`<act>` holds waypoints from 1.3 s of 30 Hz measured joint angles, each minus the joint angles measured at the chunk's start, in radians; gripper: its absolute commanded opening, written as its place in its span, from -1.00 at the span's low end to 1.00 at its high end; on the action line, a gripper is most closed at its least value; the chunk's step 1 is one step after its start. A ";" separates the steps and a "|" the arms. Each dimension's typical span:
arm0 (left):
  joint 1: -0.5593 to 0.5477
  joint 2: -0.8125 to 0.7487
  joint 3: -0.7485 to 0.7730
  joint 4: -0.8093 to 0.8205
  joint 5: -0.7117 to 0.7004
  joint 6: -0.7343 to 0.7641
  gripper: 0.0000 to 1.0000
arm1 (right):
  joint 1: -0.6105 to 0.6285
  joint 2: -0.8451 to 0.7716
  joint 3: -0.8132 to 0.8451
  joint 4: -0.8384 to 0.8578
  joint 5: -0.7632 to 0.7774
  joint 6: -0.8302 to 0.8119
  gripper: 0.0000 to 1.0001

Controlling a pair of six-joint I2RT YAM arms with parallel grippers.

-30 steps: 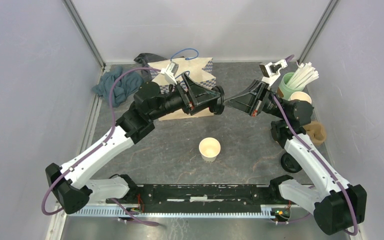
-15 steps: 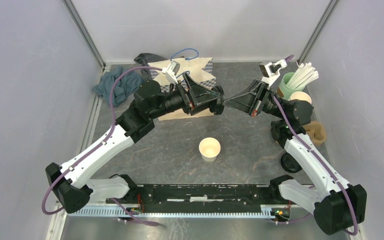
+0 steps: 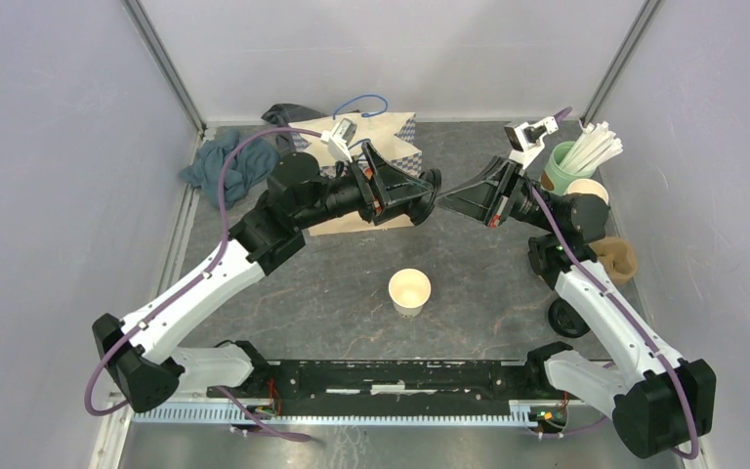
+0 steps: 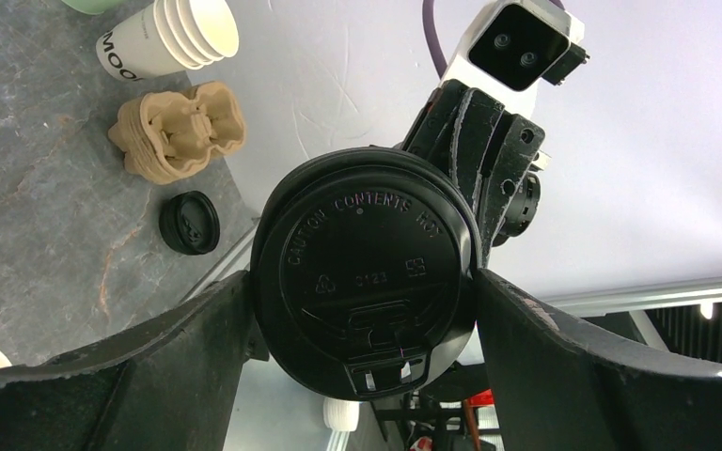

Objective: Pack the takeout coffee

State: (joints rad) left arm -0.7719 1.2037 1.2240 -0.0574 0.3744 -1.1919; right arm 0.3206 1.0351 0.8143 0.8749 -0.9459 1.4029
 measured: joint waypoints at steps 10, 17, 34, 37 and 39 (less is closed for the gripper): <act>0.000 -0.008 0.000 -0.016 -0.003 0.000 0.72 | 0.000 0.000 0.000 -0.008 0.000 -0.013 -0.67; 0.000 -0.009 0.046 -0.153 -0.049 0.074 0.67 | -0.016 -0.017 0.077 -0.387 0.016 -0.266 0.59; -0.309 0.238 0.201 -0.681 -0.606 0.457 0.58 | -0.048 -0.178 0.370 -1.693 0.650 -1.249 0.66; -0.353 0.251 0.174 -0.709 -0.691 0.473 0.58 | -0.048 -0.205 0.341 -1.730 0.676 -1.275 0.65; -0.375 0.251 0.156 -0.721 -0.727 0.478 0.58 | -0.048 -0.213 0.327 -1.744 0.686 -1.283 0.66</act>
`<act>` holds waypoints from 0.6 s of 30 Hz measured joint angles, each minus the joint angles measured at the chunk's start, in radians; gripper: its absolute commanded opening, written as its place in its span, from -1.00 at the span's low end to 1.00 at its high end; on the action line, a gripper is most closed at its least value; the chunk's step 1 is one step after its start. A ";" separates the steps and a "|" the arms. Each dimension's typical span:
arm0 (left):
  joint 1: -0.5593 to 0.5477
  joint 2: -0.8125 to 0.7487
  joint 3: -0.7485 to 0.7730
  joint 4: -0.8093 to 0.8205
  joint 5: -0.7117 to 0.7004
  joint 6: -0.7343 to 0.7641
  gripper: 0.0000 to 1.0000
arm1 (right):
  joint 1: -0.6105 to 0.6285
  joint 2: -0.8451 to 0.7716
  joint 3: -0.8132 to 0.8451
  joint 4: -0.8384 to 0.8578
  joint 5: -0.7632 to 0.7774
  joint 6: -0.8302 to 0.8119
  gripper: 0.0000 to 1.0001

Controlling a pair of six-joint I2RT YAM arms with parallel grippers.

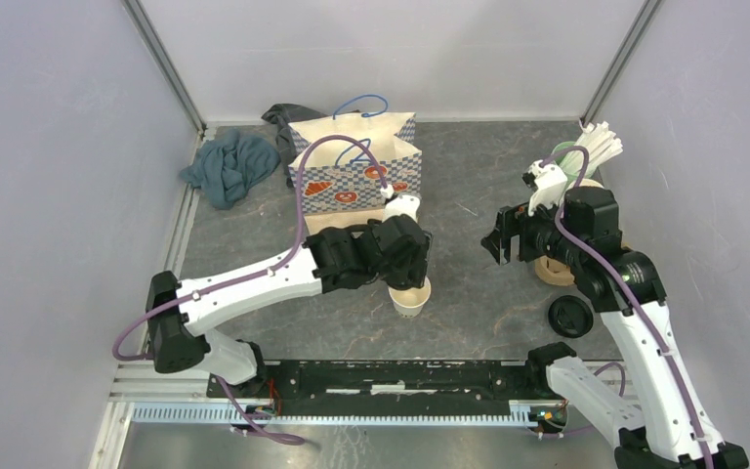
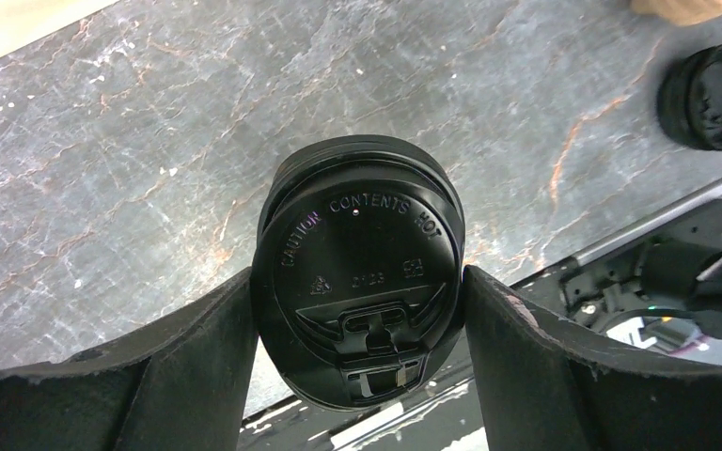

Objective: Pack the takeout coffee

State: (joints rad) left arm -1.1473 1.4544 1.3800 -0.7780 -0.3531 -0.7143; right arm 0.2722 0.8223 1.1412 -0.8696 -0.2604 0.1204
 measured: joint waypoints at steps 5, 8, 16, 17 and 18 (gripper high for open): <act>-0.042 0.004 -0.053 0.005 -0.037 0.005 0.60 | 0.000 -0.018 -0.049 -0.003 0.003 -0.002 0.66; -0.049 0.009 -0.087 0.022 -0.032 0.005 0.61 | 0.000 -0.026 -0.070 -0.002 -0.001 0.005 0.65; -0.050 0.056 -0.095 0.060 -0.030 0.022 0.64 | 0.000 -0.048 -0.084 0.010 -0.015 0.025 0.65; -0.050 0.060 -0.096 0.067 -0.030 0.026 0.65 | 0.000 -0.054 -0.090 0.014 -0.018 0.029 0.65; -0.050 0.066 -0.096 0.074 -0.030 0.029 0.65 | 0.000 -0.057 -0.093 0.014 -0.020 0.032 0.66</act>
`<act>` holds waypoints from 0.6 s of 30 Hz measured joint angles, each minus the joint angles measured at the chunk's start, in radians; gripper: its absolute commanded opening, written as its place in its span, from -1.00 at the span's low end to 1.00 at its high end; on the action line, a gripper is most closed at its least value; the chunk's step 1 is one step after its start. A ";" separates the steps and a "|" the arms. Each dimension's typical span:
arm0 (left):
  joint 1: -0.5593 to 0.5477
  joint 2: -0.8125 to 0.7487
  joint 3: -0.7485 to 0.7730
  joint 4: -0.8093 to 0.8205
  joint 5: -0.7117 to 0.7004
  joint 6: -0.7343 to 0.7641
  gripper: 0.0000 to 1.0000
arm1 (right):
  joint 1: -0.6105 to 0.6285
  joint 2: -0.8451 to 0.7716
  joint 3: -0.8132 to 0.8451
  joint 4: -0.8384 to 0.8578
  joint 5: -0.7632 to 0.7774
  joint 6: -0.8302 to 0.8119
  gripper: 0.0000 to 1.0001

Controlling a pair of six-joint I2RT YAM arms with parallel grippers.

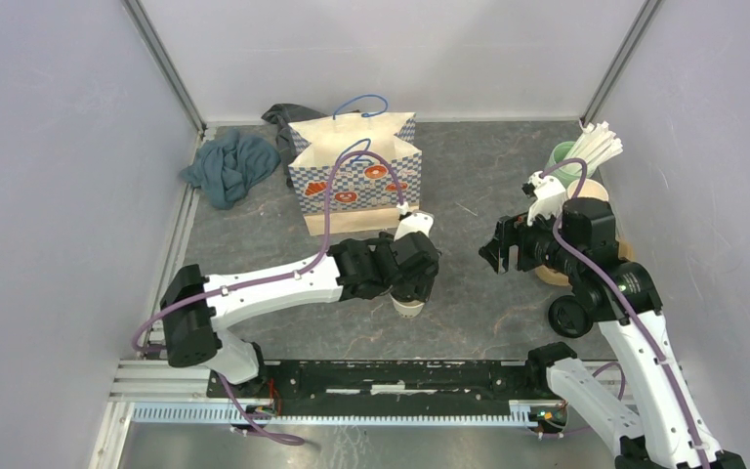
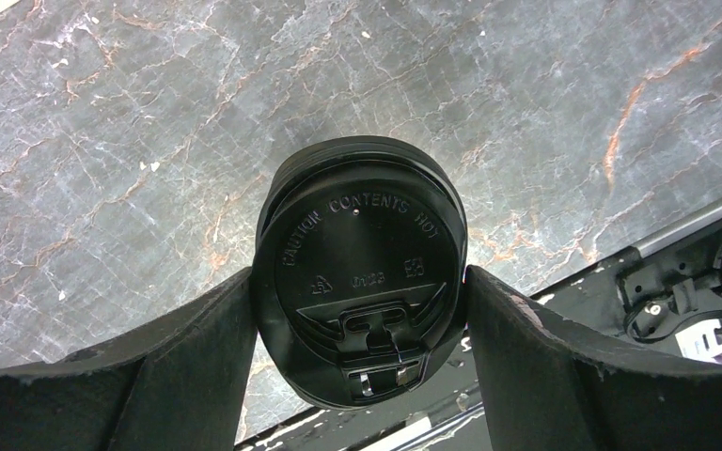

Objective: Pack the takeout coffee

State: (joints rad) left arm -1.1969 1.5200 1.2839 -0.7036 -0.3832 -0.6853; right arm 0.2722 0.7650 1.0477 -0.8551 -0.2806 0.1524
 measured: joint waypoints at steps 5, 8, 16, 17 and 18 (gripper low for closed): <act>0.000 0.034 -0.001 0.009 0.000 0.024 0.67 | 0.000 -0.007 -0.014 0.003 -0.010 0.009 0.66; 0.000 0.039 -0.002 0.011 0.000 0.029 0.70 | 0.000 -0.009 -0.018 0.008 -0.012 0.013 0.65; 0.000 0.039 -0.019 0.021 0.003 0.035 0.73 | 0.000 -0.018 -0.044 0.031 -0.034 0.034 0.66; 0.000 0.039 -0.021 0.021 0.003 0.036 0.73 | 0.000 -0.018 -0.047 0.031 -0.034 0.035 0.65; 0.000 0.039 -0.022 0.021 0.003 0.036 0.74 | 0.000 -0.018 -0.048 0.032 -0.035 0.036 0.66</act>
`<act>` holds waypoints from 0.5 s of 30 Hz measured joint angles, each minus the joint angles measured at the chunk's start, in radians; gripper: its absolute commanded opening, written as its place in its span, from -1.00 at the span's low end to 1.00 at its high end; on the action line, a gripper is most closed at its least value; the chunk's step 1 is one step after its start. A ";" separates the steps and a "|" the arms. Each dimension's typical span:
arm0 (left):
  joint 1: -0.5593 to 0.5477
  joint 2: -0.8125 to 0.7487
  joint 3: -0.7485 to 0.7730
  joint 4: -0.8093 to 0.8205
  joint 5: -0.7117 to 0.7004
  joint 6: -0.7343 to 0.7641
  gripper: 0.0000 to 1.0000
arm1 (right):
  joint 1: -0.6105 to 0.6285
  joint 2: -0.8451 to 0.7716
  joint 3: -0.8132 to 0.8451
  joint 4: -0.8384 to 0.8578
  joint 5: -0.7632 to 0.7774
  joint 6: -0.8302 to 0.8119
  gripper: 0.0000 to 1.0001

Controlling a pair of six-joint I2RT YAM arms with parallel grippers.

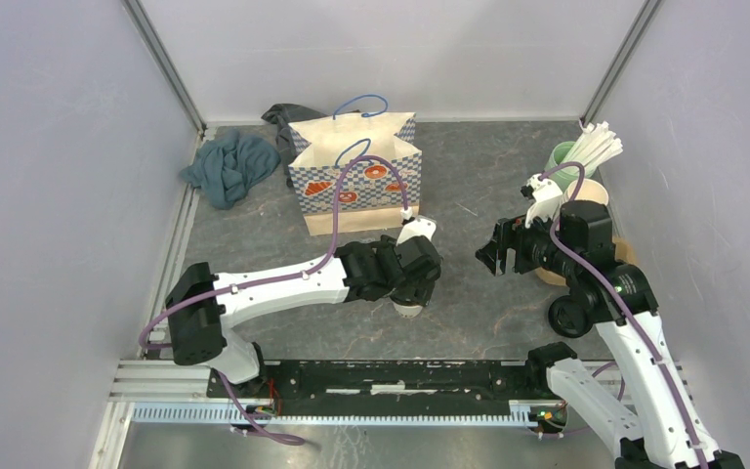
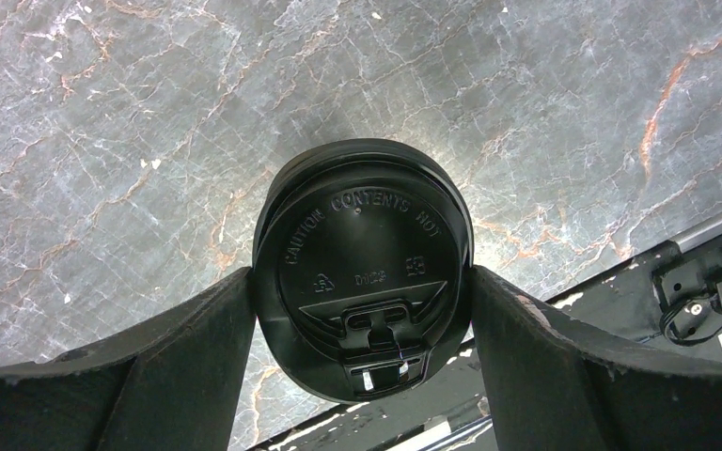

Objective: Pack the takeout coffee

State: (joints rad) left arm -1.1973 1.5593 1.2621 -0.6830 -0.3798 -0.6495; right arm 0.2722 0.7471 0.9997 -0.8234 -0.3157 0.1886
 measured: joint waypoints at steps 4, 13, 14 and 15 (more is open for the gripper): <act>0.000 0.000 -0.006 0.002 0.000 0.000 0.77 | 0.000 0.000 -0.002 0.008 -0.002 0.007 0.65; 0.000 0.000 -0.007 0.002 0.008 0.015 0.83 | 0.000 -0.002 -0.016 0.022 -0.009 0.017 0.65; 0.000 0.000 -0.007 0.002 0.008 0.015 0.85 | 0.000 -0.002 -0.016 0.022 -0.010 0.017 0.65; 0.000 0.000 -0.007 0.002 0.010 0.015 0.86 | 0.000 -0.002 -0.016 0.022 -0.012 0.018 0.65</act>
State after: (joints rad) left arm -1.1973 1.5593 1.2552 -0.6807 -0.3702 -0.6342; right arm 0.2722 0.7448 0.9836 -0.8013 -0.3275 0.2062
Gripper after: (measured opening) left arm 0.910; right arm 0.827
